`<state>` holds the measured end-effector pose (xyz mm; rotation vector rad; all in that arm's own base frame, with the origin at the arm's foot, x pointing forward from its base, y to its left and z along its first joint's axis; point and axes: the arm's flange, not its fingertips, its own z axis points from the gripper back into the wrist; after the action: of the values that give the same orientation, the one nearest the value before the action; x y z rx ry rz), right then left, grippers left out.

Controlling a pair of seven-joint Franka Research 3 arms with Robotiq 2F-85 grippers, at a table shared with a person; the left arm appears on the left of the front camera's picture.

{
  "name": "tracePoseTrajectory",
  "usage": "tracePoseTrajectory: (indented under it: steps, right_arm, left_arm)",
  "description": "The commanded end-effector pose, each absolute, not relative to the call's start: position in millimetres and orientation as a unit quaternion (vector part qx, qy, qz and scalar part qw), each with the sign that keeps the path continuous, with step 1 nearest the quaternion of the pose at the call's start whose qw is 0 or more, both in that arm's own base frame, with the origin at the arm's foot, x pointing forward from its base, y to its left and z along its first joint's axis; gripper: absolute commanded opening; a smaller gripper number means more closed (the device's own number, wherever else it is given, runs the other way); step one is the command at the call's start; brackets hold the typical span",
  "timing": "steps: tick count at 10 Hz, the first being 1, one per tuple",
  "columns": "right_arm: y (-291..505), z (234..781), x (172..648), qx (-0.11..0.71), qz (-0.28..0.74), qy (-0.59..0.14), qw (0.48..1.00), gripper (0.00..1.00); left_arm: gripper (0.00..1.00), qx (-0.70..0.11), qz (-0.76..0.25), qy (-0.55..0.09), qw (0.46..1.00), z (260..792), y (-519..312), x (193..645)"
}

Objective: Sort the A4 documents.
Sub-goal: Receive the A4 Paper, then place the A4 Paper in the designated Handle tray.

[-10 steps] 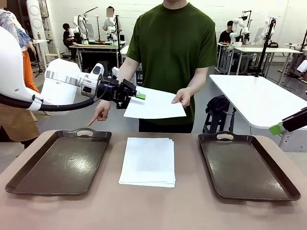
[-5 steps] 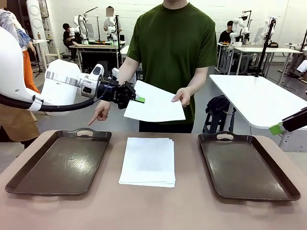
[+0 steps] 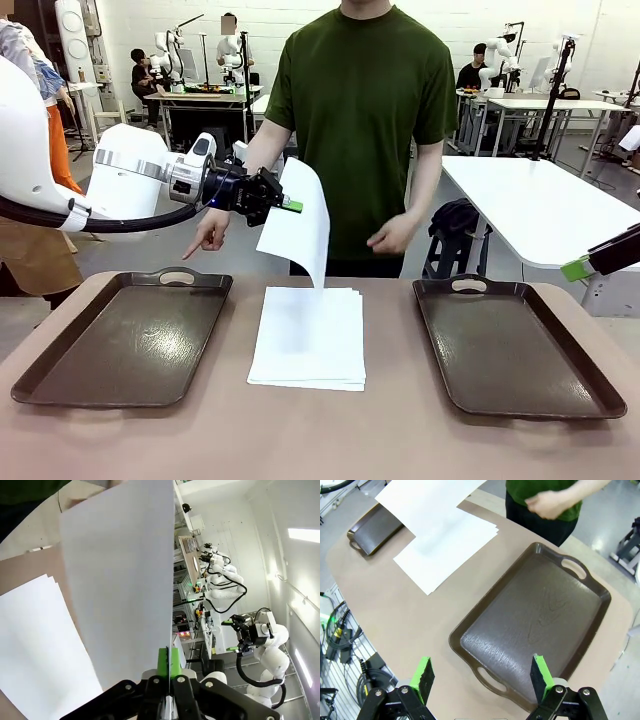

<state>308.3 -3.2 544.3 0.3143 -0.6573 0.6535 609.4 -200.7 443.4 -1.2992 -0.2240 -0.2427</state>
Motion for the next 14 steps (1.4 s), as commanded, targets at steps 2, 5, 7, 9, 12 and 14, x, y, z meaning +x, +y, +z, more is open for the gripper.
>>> tracePoseTrajectory:
  steps: [2, 5, 7, 9, 12, 14]
  right_arm:
    - [-3.8, 542.8, 309.1, 0.158, 0.314, -0.315, 0.881, 1.00]
    - [-3.8, 542.8, 309.1, 0.158, 0.314, -0.315, 0.881, 1.00]
    - [-3.8, 542.8, 309.1, 0.158, 0.314, -0.315, 0.881, 1.00]
    - [-3.8, 542.8, 309.1, 0.158, 0.314, -0.315, 0.881, 1.00]
    - [-3.8, 542.8, 309.1, 0.158, 0.314, -0.315, 0.881, 1.00]
    - [-3.8, 542.8, 309.1, 0.158, 0.314, -0.315, 0.881, 1.00]
  left_arm:
    - [0.00, -0.599, -0.114, -0.104, 0.786, 442.8, -200.9, 609.4]
    - [0.00, -0.599, -0.114, -0.104, 0.786, 442.8, -200.9, 609.4]
    - [0.00, -0.599, -0.114, -0.104, 0.786, 442.8, -200.9, 609.4]
    - [0.00, -0.599, -0.114, -0.104, 0.786, 442.8, -200.9, 609.4]
    - [0.01, -0.592, -0.136, -0.094, 0.789, 445.3, -190.5, 600.4]
    - [0.01, -0.557, -0.164, -0.086, 0.809, 455.9, -152.5, 580.8]
